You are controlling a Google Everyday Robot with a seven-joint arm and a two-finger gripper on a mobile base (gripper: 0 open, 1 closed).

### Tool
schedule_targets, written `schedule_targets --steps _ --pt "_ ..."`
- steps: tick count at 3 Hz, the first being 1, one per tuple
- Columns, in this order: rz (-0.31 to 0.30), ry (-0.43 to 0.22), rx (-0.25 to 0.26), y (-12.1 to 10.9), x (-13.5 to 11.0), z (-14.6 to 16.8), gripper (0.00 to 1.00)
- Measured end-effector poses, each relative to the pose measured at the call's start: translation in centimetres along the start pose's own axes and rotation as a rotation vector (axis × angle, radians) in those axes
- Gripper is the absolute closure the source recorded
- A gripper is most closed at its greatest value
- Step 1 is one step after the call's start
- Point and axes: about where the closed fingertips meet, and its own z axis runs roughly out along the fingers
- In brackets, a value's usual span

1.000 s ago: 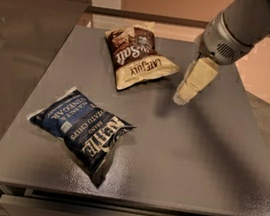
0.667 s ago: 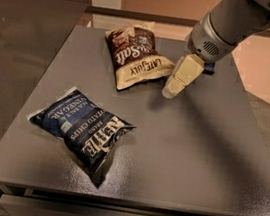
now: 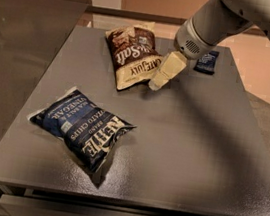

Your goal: Pick brown chip bag

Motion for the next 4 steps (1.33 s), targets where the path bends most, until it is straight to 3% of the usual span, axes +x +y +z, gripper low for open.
schedule_targets --steps 2,4 --pt "0.082 -0.035 -0.012 -2.7 -0.2 3.6 0.0" --pt "0.114 -0.052 -0.038 -4.1 -0.3 5.5 0.0"
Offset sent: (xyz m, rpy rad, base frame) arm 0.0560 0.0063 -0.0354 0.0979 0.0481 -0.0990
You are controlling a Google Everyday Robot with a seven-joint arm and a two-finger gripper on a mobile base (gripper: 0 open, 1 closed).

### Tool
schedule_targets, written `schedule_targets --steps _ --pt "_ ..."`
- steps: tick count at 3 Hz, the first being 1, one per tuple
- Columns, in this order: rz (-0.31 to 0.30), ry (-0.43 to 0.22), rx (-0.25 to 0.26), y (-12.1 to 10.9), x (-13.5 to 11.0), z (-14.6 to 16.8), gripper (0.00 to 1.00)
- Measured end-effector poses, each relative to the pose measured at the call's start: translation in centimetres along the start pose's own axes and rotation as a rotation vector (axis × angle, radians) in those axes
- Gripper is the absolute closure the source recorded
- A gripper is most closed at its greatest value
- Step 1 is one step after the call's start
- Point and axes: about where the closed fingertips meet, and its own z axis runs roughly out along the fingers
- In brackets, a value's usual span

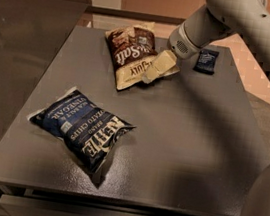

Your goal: Pick brown chip bag

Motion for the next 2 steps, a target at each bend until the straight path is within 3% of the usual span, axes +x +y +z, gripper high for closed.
schedule_targets --steps 2 --pt "-0.022 -0.001 -0.027 0.34 -0.66 0.5 0.41"
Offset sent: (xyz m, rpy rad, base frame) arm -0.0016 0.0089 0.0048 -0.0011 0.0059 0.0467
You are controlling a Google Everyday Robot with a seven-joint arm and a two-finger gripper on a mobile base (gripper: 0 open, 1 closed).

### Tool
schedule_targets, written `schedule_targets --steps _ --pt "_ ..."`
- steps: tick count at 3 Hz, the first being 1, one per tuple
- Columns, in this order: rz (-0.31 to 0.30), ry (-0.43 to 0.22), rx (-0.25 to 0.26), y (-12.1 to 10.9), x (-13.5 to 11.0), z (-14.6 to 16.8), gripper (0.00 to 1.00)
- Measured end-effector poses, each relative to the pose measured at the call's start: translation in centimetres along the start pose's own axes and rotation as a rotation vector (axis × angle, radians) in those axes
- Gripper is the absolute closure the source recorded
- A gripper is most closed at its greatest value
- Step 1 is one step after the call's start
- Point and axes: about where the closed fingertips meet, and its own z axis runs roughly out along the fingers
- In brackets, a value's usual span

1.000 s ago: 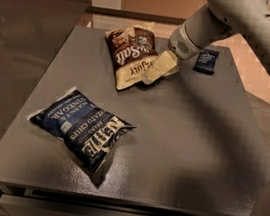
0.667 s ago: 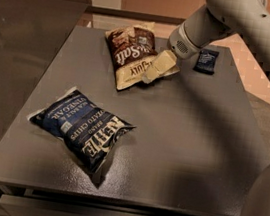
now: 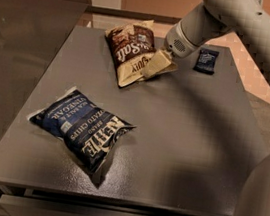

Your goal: Pick brown chip bag

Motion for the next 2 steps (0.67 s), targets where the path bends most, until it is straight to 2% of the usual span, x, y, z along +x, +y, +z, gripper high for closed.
schedule_targets --steps 2 --pt "-0.018 0.001 0.003 0.56 -0.1 -0.8 0.87"
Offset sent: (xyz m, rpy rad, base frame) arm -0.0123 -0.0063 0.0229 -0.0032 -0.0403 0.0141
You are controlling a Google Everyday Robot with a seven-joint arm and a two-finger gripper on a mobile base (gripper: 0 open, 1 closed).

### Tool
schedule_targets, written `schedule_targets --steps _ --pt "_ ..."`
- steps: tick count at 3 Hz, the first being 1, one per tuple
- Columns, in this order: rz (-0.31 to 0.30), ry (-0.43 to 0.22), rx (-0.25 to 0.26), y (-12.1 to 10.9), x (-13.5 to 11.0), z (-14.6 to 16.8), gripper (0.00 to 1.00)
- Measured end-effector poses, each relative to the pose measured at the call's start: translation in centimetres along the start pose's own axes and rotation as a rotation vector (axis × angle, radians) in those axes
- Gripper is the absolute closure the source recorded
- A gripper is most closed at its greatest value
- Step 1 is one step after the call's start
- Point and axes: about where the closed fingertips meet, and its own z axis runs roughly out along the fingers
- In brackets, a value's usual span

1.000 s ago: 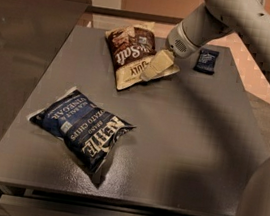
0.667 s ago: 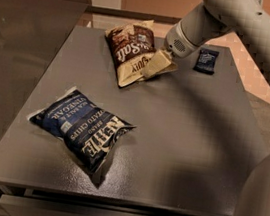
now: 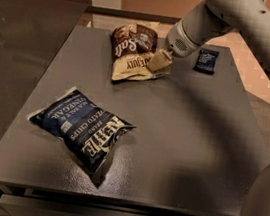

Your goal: Pick brown chip bag

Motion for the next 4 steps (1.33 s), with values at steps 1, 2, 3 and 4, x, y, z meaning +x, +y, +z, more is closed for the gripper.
schedule_targets --steps 1,2,3,4 --pt "-0.02 -0.021 0.009 0.4 -0.8 -1.1 1.0" --pt "-0.048 -0.047 0.023 1.1 -2.2 -2.6 1.0" --pt "-0.092 -0.087 0.039 1.9 -4.1 -5.0 1.0" --pt "-0.162 -0.138 0.052 3.1 -6.4 -8.1 1.0"
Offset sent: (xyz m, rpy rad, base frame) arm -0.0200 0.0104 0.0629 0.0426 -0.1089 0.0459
